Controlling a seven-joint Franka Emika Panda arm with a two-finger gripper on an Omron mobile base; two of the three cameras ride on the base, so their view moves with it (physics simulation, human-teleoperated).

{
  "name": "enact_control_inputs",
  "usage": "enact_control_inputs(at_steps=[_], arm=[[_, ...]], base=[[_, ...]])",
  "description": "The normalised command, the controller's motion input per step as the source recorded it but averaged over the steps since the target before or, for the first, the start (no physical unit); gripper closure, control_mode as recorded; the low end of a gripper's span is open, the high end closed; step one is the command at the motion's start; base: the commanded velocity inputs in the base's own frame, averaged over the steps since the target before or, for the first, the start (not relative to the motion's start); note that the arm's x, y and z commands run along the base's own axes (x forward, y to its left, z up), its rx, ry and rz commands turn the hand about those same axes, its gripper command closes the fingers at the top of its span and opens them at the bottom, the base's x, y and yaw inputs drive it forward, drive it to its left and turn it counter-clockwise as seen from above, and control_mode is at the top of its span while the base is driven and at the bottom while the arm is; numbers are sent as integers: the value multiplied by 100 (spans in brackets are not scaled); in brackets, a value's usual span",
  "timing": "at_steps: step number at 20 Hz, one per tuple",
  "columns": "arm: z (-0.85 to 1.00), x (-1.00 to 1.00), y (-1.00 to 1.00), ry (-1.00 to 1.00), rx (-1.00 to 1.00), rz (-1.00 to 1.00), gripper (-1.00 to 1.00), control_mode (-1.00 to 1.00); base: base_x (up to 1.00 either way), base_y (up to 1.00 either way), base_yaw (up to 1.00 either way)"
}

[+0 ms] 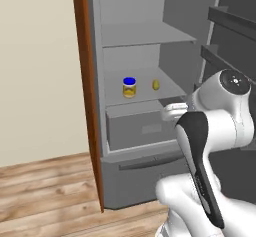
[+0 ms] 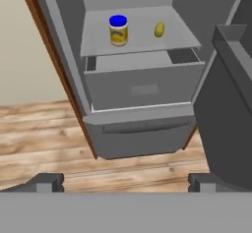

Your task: Move the mayonnaise and corn from the top shelf to the second highest shelf to make space. Then, place the pitcher from the counter on the cleared top shelf.

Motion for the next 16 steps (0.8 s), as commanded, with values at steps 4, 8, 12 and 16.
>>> enact_control_inputs(at_steps=[4,8,12,16], arm=[[0,0,0,0,0,0,-100,100],[0,0,0,0,0,0,-100,100],[0,0,0,0,0,0,-100,100],[0,0,0,0,0,0,-100,100]], base=[[-100,61,-27],[-86,68,-32],[-59,44,-44],[-33,14,-53]])
